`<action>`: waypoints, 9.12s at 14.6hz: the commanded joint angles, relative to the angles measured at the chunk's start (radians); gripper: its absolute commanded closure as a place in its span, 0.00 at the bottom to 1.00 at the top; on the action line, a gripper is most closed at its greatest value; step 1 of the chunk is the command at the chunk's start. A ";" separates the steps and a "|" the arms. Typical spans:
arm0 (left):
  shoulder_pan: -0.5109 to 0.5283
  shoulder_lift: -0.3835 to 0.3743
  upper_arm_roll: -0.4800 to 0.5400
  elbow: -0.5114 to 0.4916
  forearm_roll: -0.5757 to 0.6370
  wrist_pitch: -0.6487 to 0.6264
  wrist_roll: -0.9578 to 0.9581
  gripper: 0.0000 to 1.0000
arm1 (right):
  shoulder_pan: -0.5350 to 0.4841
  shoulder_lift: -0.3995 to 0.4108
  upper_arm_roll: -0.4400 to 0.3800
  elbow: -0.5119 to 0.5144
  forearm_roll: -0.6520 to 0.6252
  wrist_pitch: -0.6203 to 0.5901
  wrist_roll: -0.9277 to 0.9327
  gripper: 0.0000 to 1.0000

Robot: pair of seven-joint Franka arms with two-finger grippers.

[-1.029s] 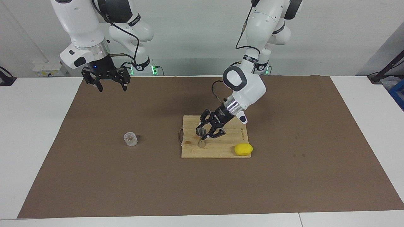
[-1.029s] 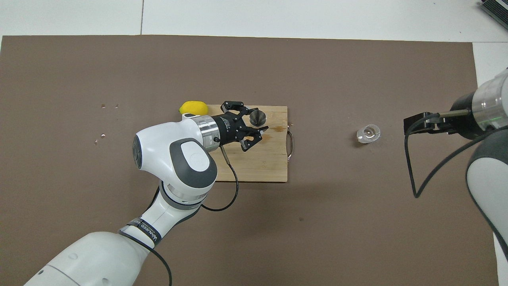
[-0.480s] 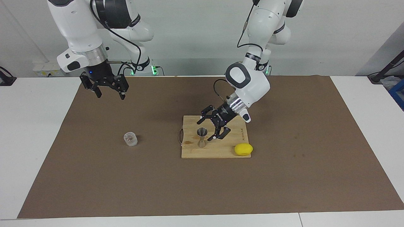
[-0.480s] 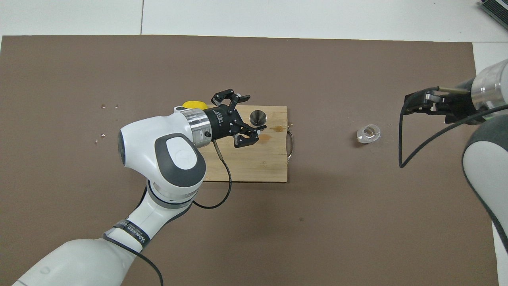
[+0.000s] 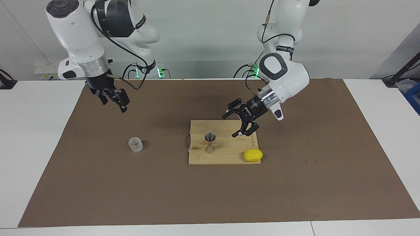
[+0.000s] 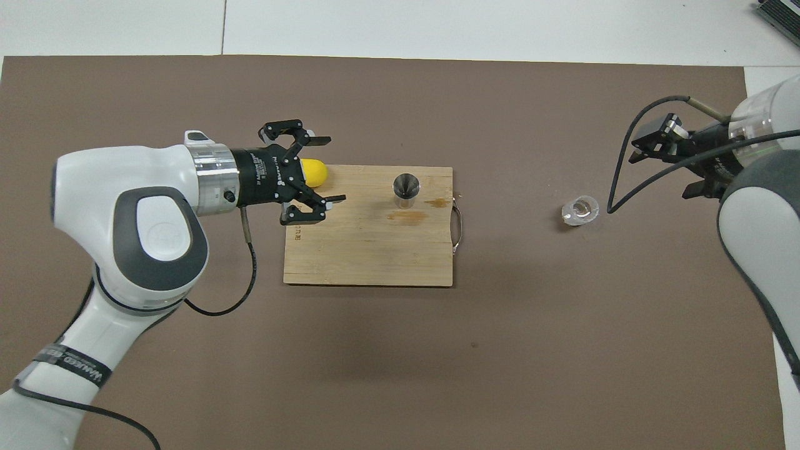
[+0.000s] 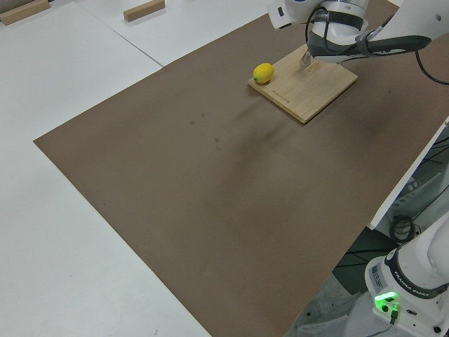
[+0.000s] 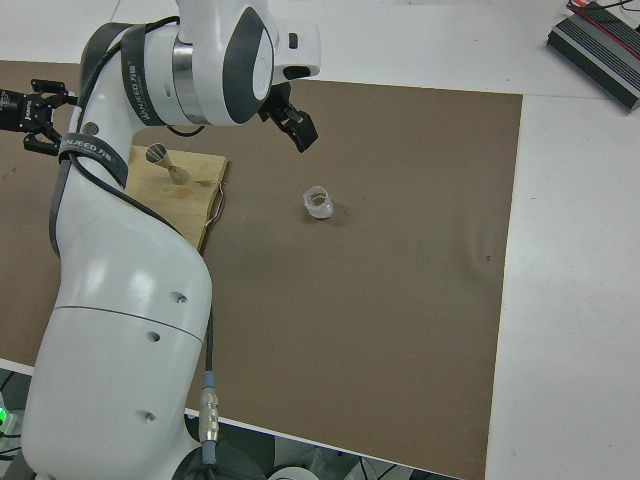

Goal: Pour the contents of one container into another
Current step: 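Release the cup with the left gripper while the right gripper opens, then grasp the clear glass cup with the right gripper, then lift the glass cup with the right gripper over the metal cup, then tilt the glass cup with the right gripper into the metal cup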

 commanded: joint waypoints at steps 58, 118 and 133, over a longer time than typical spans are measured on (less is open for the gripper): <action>0.176 -0.180 0.127 0.339 0.986 -0.861 1.439 0.00 | -0.247 0.306 0.005 -0.368 0.844 0.326 0.122 0.46; 0.162 -0.209 0.119 0.297 0.988 -0.744 1.416 0.00 | 0.446 0.331 0.012 0.086 -0.176 0.354 1.118 1.00; 0.162 -0.209 0.119 0.297 0.988 -0.744 1.416 0.00 | 0.278 0.329 0.011 0.052 0.270 0.354 0.925 1.00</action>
